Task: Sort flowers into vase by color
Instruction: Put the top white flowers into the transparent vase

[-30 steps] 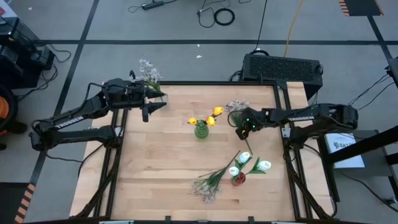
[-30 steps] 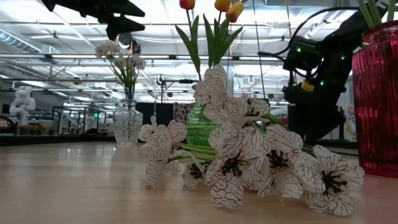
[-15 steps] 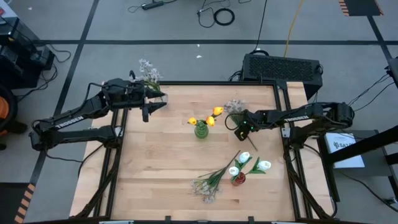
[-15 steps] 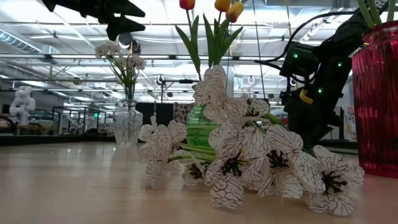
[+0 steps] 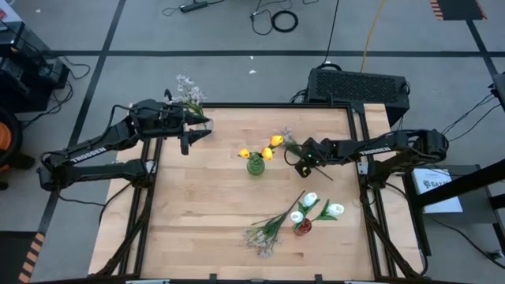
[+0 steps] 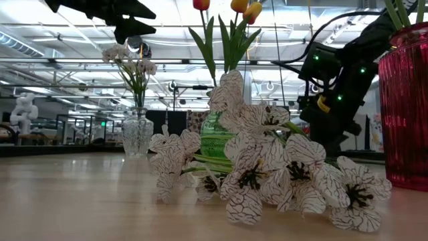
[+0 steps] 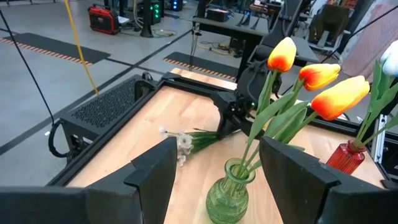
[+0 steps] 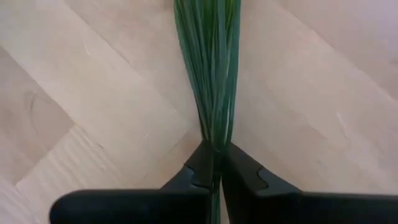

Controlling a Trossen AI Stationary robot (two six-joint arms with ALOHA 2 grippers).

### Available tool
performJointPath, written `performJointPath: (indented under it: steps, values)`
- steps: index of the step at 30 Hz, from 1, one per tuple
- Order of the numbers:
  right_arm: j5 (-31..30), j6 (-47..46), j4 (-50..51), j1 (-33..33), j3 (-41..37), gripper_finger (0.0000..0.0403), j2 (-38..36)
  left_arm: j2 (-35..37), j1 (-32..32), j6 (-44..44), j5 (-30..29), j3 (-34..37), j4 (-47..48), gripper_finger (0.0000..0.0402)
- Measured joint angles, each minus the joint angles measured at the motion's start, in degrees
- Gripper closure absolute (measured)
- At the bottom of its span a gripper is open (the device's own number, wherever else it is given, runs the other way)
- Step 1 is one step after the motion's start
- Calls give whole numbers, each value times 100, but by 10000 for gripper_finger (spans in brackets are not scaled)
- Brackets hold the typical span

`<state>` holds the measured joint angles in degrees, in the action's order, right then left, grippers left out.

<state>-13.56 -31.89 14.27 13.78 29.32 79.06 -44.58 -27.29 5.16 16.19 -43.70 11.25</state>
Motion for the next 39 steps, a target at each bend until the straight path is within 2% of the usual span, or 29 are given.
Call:
performJointPath:
  steps: [8, 11, 18, 24, 29, 34, 39]
  values:
    - [-533, 465, 246, 6, 471, 400, -689, 0, 0, -1, 0, 0, -28, 166]
    - [-872, 665, 537, 46, 771, 401, -1118, 0, 0, -2, 0, 0, -29, 166]
    - [-2168, 1423, 719, 52, 1309, 402, -2254, 0, 0, -3, 0, 0, -51, 166]
    - [-2562, 2011, 677, 136, 1662, 402, -3036, 0, 0, 1, -2, 0, -78, 166]
    - [-2367, 2477, 96, 164, 1702, 398, -3480, 0, 0, -30, -3, 0, -96, 166]
    - [-1348, 2887, -980, 164, 1702, 397, -3560, 0, 0, -146, -7, 0, -146, 166]
    - [-197, 3115, -2126, 162, 1702, 396, -3309, 0, 47, -143, -18, 0, -489, 166]
